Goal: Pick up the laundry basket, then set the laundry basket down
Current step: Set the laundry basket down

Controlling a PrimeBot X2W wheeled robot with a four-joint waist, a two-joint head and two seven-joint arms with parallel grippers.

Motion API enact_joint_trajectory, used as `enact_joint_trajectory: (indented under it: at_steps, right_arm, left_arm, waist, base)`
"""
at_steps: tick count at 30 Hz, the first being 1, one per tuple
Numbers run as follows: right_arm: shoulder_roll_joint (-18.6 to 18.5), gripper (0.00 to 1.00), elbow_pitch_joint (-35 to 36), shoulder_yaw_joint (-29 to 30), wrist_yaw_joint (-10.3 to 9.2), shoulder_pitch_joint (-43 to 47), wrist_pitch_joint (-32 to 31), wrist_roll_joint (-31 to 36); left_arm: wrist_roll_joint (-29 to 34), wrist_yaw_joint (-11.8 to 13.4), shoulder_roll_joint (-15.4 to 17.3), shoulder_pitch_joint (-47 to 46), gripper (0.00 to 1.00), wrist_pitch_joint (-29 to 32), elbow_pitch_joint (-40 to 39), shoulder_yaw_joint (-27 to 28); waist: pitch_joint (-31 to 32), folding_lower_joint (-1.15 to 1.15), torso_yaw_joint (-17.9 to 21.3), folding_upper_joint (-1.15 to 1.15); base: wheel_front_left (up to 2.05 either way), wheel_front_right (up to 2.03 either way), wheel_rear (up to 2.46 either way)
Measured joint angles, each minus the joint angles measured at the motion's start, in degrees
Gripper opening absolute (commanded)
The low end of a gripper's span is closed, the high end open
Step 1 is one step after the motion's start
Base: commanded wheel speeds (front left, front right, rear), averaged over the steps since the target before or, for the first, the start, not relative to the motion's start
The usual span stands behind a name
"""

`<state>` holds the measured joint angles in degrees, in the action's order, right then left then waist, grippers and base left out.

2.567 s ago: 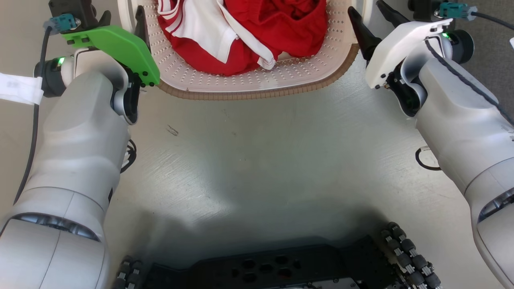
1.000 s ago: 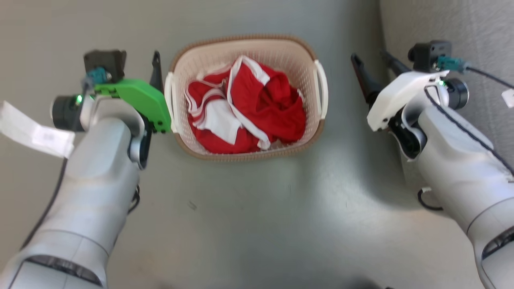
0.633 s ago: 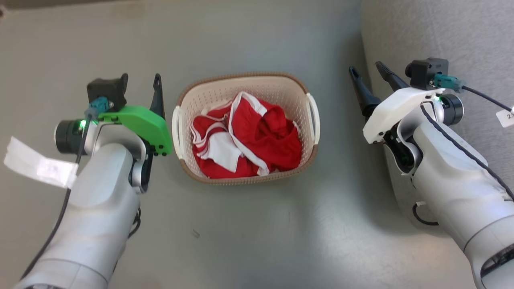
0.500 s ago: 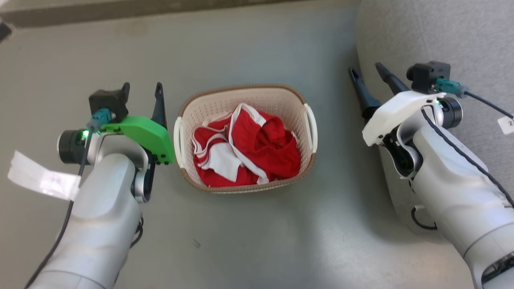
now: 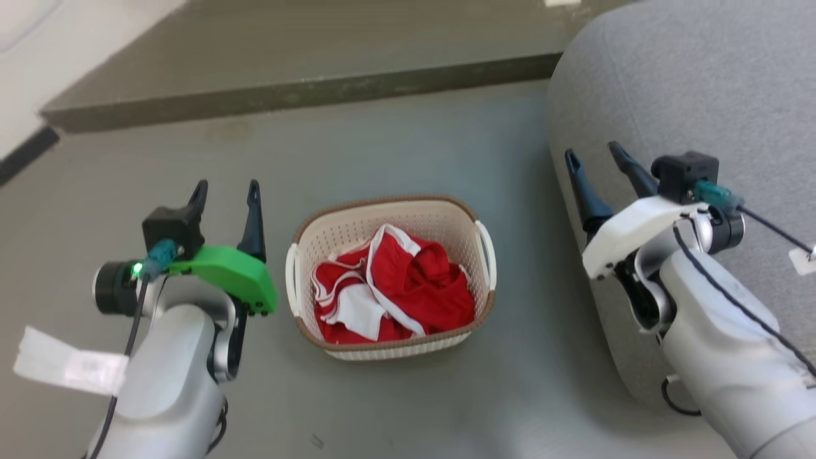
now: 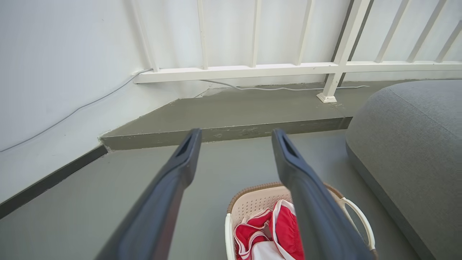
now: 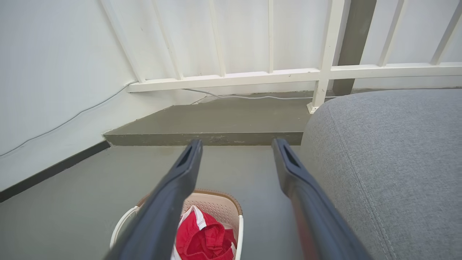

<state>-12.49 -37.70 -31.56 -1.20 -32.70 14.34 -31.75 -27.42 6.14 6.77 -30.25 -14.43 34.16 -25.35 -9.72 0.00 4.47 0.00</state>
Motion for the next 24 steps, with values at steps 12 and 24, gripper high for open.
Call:
enact_joint_trajectory:
  at_steps: [12,24]
  right_arm:
    - [-0.3,1.0,9.11,2.57,-2.99,8.78,0.0,4.75]
    - [-1.44,1.0,15.8,5.28,-4.72,18.43,0.01,7.36]
  left_arm:
    - [3.12,0.54,0.16,11.0,1.0,0.0,-9.21,4.5]
    - [5.23,0.96,-0.27,21.42,1.0,0.0,-16.55,8.95]
  waist:
    - [6.92,0.0,0.34,0.0]
    - [10.85,0.0,0.42,0.0]
  base:
    - [0.0,0.0,0.0]
    - [0.0,0.0,0.0]
